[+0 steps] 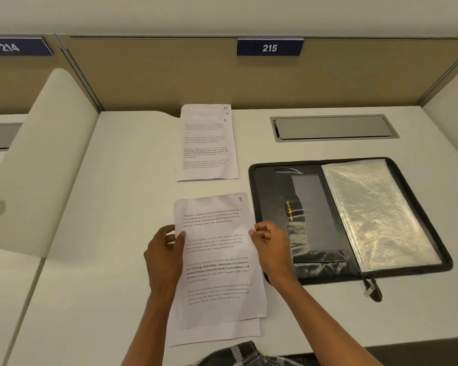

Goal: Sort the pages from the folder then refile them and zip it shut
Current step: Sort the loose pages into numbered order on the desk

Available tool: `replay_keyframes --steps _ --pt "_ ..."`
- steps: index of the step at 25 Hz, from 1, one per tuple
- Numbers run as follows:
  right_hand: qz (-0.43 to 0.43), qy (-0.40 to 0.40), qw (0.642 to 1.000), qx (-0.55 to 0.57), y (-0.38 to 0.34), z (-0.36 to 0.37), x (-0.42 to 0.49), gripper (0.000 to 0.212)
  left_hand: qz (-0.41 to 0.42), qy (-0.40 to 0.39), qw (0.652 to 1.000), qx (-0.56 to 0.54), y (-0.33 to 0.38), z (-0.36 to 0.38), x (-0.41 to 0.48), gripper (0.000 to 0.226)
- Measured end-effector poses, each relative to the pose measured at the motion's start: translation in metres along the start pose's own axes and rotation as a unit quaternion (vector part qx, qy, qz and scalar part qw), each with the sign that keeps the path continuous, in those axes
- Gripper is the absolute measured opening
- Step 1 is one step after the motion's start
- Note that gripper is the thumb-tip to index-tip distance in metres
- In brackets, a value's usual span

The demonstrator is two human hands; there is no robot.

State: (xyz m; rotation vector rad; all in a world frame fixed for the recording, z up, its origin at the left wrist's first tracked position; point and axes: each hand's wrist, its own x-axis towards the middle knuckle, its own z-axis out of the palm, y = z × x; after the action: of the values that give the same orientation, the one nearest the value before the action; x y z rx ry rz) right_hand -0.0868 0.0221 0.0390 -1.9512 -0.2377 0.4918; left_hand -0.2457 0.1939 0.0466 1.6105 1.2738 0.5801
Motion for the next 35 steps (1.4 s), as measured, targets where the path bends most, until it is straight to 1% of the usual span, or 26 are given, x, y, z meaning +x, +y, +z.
replay_keyframes --steps 2,4,6,8,10,13,15,17,21,24,28,35 --pt "0.033 0.001 0.997 0.067 -0.008 0.002 0.01 0.005 -0.062 -0.029 0.996 -0.05 -0.004 -0.002 0.011 0.017" --pt "0.033 0.007 0.995 0.092 -0.017 0.004 0.024 0.005 -0.096 -0.052 0.988 -0.106 -0.004 -0.002 0.023 0.011" --pt "0.012 0.004 0.997 0.073 -0.028 0.006 0.038 0.009 -0.09 -0.041 0.985 -0.138 0.005 -0.001 0.038 0.005" --pt "-0.003 -0.001 0.999 0.043 -0.039 0.011 0.052 0.012 -0.072 -0.03 0.986 -0.149 0.019 0.0 0.057 0.006" --pt "-0.014 0.013 1.0 0.022 -0.05 0.019 0.07 0.012 -0.061 -0.04 0.987 -0.143 0.03 0.003 0.082 0.009" --pt "-0.025 0.035 0.999 -0.002 -0.067 0.035 0.112 0.009 -0.054 -0.057 0.99 -0.121 0.045 0.013 0.126 0.02" --pt "-0.01 0.045 0.999 0.002 -0.081 0.044 0.146 0.009 -0.04 -0.042 0.994 -0.096 0.056 0.023 0.155 0.017" --pt "0.0 0.056 0.998 0.004 -0.092 0.052 0.18 0.011 -0.032 -0.022 0.996 -0.082 0.065 0.034 0.186 0.008" --pt "0.022 0.071 0.997 -0.031 -0.102 0.065 0.237 0.006 -0.026 -0.016 0.997 -0.077 0.08 0.059 0.239 0.012" --pt "0.027 0.067 0.995 -0.07 -0.099 0.075 0.268 0.003 -0.018 -0.015 0.998 -0.057 0.083 0.076 0.27 0.014" --pt "0.021 0.06 0.994 -0.09 -0.092 0.088 0.293 0.005 -0.014 -0.008 1.0 -0.018 0.08 0.094 0.294 0.015" --pt "0.015 0.058 0.993 -0.1 -0.088 0.101 0.315 0.005 -0.028 0.004 1.0 0.006 0.073 0.107 0.313 0.016"
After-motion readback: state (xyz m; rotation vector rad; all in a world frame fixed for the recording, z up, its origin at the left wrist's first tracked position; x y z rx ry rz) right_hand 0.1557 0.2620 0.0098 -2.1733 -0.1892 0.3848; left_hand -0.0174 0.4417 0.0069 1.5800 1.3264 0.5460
